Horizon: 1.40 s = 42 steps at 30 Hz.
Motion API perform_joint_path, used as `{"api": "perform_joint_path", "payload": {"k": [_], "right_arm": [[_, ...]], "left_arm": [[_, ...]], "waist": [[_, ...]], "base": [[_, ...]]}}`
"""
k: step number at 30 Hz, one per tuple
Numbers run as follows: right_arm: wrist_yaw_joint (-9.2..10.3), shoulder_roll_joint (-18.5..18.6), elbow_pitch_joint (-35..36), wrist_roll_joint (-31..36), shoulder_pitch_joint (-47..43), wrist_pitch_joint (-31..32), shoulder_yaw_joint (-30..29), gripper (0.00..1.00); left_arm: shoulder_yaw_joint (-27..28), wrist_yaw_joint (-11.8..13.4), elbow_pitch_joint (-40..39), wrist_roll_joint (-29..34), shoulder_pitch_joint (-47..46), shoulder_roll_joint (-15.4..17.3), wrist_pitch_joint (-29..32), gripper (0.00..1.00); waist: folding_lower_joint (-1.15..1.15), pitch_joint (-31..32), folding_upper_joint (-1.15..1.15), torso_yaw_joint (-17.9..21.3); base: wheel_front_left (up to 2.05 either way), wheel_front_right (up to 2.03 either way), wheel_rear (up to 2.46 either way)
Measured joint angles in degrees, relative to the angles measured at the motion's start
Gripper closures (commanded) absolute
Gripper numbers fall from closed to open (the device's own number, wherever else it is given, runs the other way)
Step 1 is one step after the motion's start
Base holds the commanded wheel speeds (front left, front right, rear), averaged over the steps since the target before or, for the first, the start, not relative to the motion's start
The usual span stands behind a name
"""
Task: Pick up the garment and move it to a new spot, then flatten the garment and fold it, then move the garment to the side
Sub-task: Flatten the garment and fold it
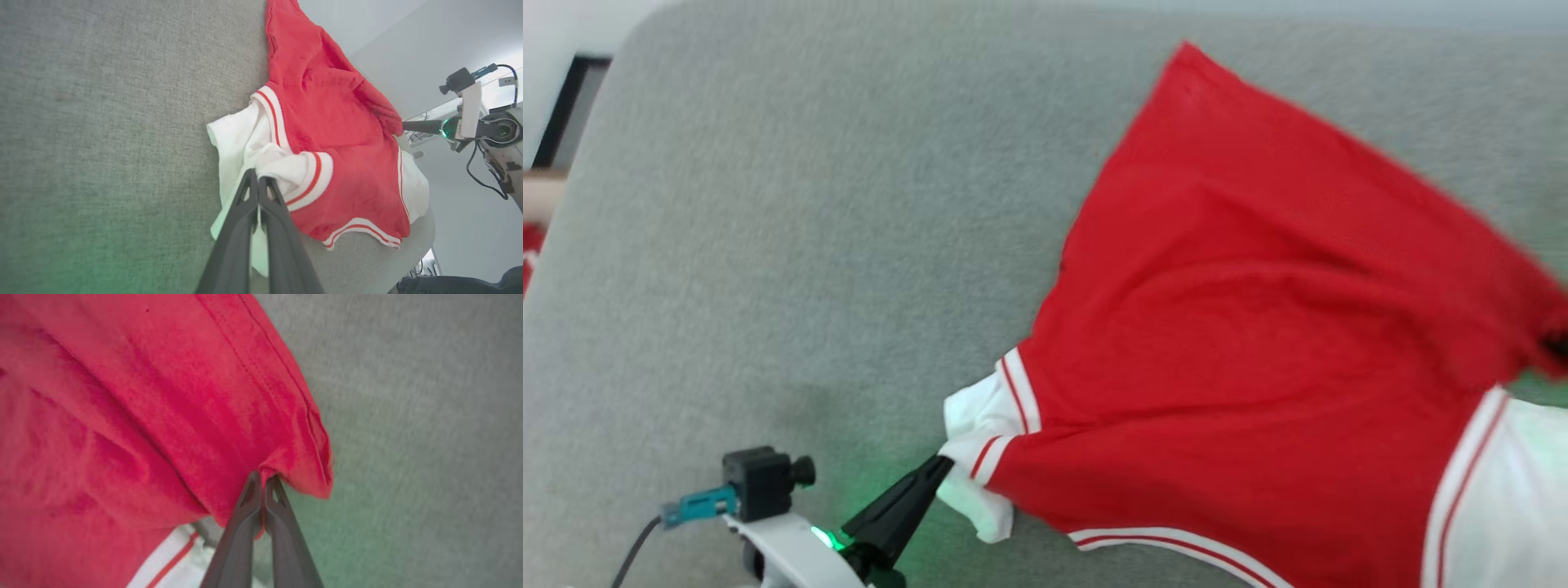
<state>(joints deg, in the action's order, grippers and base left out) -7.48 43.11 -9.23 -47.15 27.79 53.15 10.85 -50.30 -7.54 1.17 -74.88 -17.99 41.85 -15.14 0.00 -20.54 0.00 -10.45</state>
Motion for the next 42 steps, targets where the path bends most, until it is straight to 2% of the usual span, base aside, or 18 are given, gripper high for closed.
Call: {"api": "perform_joint_path", "payload": {"k": [6, 10, 15, 20, 22, 23, 27, 31, 35, 38, 42], "right_arm": [[0.00, 0.0, 13.5, -2.4, -18.0, 4.3, -7.0, 1.00], [0.00, -3.6, 19.9, -1.7, -29.6, 7.2, -9.0, 1.00], [0.00, -10.2, 23.0, 0.9, -40.6, 7.4, -7.7, 1.00], [0.00, -12.8, 22.3, 3.8, -42.5, 4.6, -5.6, 1.00], [0.00, -13.4, 21.8, 5.0, -41.9, 2.1, -6.0, 0.45], [0.00, -13.3, 21.8, 5.4, -41.3, 1.6, -6.2, 0.00], [0.00, -12.2, 23.3, 5.4, -39.2, -0.5, -9.6, 0.00], [0.00, -11.0, 27.5, 3.2, -37.7, 0.9, -14.6, 0.00], [0.00, -10.5, 30.9, 2.3, -32.3, 1.2, -18.2, 0.00], [0.00, -9.7, 30.0, 6.4, -24.5, -2.1, -17.5, 0.00], [0.00, -11.5, 22.8, 9.5, -14.1, -5.5, -10.9, 0.00]], "left_arm": [[2.7, 0.0, 0.0, 0.9, 2.5, 0.6, 0.0, 1.00], [4.5, 0.7, 0.6, 1.4, 3.3, 0.4, 0.0, 1.00], [5.2, 0.8, 2.2, 2.4, 4.0, -0.8, 0.0, 1.00], [5.5, 0.8, 2.9, 2.5, 4.3, -1.6, 0.0, 1.00], [5.7, 0.8, 3.1, 2.5, 4.5, -1.6, 0.0, 1.00], [5.7, 0.8, 3.2, 2.5, 4.6, -1.6, 0.0, 1.00], [5.9, 0.7, 3.2, 2.9, 5.1, -1.5, 0.0, 1.00], [6.0, 0.7, 3.1, 3.7, 5.7, -1.8, 0.0, 1.00], [6.3, 0.6, 2.9, 3.9, 6.9, -2.4, 0.0, 1.00], [6.5, 0.5, 2.9, 4.4, 6.9, -2.9, 0.0, 1.00], [5.6, 0.4, 3.1, 4.5, 5.8, -3.9, 0.5, 1.00]], "waist": [[0.00, 3.4, 0.00, 4.3], [0.00, 5.4, 0.00, 6.3], [0.00, 7.3, 0.00, 7.7], [0.00, 8.1, 0.00, 8.3], [0.00, 8.2, 0.00, 8.6], [0.00, 8.3, 0.00, 8.7], [0.00, 8.7, 0.00, 8.9], [0.00, 8.9, 0.00, 8.5], [0.00, 8.7, 0.00, 7.8], [0.00, 8.3, 0.00, 7.1], [0.00, 7.5, 0.00, 5.9]], "base": [[0.00, 0.00, 0.00], [0.00, 0.00, 0.00], [0.00, 0.00, 0.00], [0.00, 0.00, 0.00], [0.00, 0.00, 0.00], [0.00, 0.00, 0.00], [0.00, 0.00, 0.00], [0.00, 0.00, 0.00], [0.00, 0.00, 0.00], [0.00, 0.00, 0.00], [0.00, 0.00, 0.00]]}}
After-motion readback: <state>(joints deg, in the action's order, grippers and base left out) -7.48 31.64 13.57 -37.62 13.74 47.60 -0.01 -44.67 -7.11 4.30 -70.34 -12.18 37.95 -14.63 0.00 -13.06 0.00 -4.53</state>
